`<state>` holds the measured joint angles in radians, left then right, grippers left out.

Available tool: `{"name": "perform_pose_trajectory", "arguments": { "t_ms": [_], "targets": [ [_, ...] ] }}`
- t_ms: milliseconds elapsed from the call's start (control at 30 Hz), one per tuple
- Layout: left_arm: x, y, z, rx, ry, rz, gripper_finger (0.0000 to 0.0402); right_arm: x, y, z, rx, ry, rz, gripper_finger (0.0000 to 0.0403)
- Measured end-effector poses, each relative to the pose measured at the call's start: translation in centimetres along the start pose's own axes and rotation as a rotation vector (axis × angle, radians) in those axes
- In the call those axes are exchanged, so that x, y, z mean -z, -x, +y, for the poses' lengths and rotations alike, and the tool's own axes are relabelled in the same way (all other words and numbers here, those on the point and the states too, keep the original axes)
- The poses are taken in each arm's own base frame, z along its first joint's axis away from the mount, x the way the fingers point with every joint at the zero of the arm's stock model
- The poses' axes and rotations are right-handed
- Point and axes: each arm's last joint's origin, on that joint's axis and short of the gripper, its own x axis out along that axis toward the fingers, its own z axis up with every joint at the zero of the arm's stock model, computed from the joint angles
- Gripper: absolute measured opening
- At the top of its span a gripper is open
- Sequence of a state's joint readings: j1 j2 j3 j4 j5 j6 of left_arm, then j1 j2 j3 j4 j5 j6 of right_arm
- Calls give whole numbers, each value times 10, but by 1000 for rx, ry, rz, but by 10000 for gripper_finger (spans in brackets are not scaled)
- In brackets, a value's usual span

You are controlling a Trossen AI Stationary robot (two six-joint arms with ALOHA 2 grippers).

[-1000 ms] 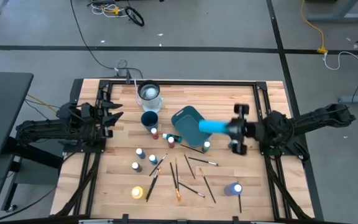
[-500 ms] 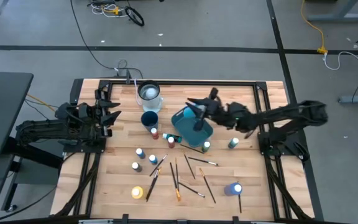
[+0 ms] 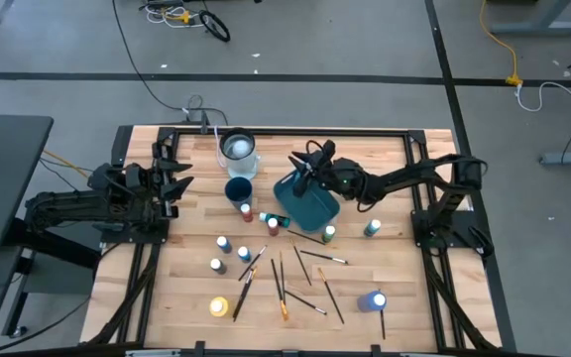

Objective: Pick & Place Paint Supplies
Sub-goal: Put the large light blue paint bottle into the blue bin, then put the large violet paint bottle into the blue bin

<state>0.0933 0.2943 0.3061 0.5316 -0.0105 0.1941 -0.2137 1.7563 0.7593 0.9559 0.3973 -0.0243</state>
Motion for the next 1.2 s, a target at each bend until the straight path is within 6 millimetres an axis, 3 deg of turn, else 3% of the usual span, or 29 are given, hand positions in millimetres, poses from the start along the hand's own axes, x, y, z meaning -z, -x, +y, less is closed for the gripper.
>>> {"name": "perform_pose_trajectory", "arguments": {
  "t_ms": [333, 567, 733, 933, 1067, 1200],
  "targets": [
    [0, 0, 0, 0, -3, 1, 137, 10, -6, -7, -62, 21, 35, 80],
    [0, 0, 0, 0, -4, 1, 137, 8, -8, -10, -56, 29, 23, 119],
    [0, 0, 0, 0, -4, 1, 137, -5, -5, -8, -74, 59, -69, 141],
    [0, 0, 0, 1, -1, 3, 137, -38, 17, 5, -308, 96, -97, 152],
    [2, 0, 0, 4, -1, 17, 137, -59, 43, 14, -524, 120, -37, 153],
    [4, -1, -1, 10, -2, 40, 137, -78, 72, 19, -605, 154, 15, 153]
  ]
}}
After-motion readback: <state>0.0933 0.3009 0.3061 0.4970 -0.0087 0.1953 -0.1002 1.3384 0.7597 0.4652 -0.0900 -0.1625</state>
